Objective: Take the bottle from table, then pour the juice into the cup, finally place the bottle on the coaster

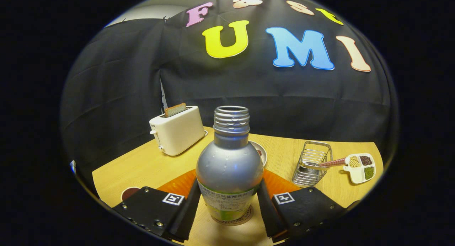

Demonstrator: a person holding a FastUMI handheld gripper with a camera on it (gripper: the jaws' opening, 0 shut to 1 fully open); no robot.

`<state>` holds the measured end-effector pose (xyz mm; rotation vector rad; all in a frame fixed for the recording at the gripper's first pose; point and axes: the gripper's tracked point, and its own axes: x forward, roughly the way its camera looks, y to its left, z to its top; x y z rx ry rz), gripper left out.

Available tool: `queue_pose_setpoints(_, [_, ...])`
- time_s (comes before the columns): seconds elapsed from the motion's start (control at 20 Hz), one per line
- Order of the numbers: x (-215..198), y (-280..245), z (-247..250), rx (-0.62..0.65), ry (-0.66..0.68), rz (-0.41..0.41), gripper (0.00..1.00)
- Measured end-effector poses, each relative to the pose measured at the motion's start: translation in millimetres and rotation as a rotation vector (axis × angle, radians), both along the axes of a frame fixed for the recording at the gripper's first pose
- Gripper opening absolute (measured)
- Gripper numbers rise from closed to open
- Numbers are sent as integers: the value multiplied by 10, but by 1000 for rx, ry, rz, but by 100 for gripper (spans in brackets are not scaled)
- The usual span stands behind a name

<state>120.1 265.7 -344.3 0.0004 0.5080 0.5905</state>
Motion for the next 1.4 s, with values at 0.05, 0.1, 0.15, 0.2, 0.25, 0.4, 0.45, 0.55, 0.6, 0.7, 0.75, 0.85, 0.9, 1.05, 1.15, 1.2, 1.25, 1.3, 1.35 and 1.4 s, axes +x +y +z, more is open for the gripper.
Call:
queue_pose_setpoints(0.05, [2,1,-44,-5,-3,1,77])
queue_pose_setpoints(0.1, [15,1,-81,-14,-6,2,77])
queue_pose_setpoints(0.15, [21,-2,-132,-21,-6,3,77])
queue_pose_setpoints(0.2, [25,-12,-172,-23,-4,0,77])
queue_pose_setpoints(0.25, [28,-15,-216,-18,0,-3,77])
queue_pose_setpoints(0.4, [66,-56,-304,-11,12,-33,77])
queue_pose_setpoints(0.45, [72,-61,-317,-5,14,-37,77])
queue_pose_setpoints(0.55, [82,-49,-345,-8,16,-37,77])
queue_pose_setpoints(0.6, [74,-44,-354,-11,19,-35,77])
queue_pose_setpoints(0.7, [46,-39,-383,-14,16,-35,77])
queue_pose_setpoints(0.75, [26,-48,-407,-21,14,-35,77])
queue_pose_setpoints(0.85, [37,-67,-423,-31,-2,-34,77])
queue_pose_setpoints(0.9, [42,-58,-417,-26,-10,-33,77])
queue_pose_setpoints(1.05, [50,-54,-423,-16,-24,-34,77])
queue_pose_setpoints(1.15, [52,-66,-431,-21,-25,-37,77])
queue_pose_setpoints(1.2, [56,-72,-419,-18,-32,-42,78])
queue_pose_setpoints(1.25, [56,-56,-423,-9,-25,-41,79])
queue_pose_setpoints(1.3, [50,-45,-426,-4,-17,-40,80])
queue_pose_setpoints(1.35, [49,-58,-437,-6,-14,-44,84])
queue_pose_setpoints(1.4, [48,-50,-412,0,-19,-41,86])
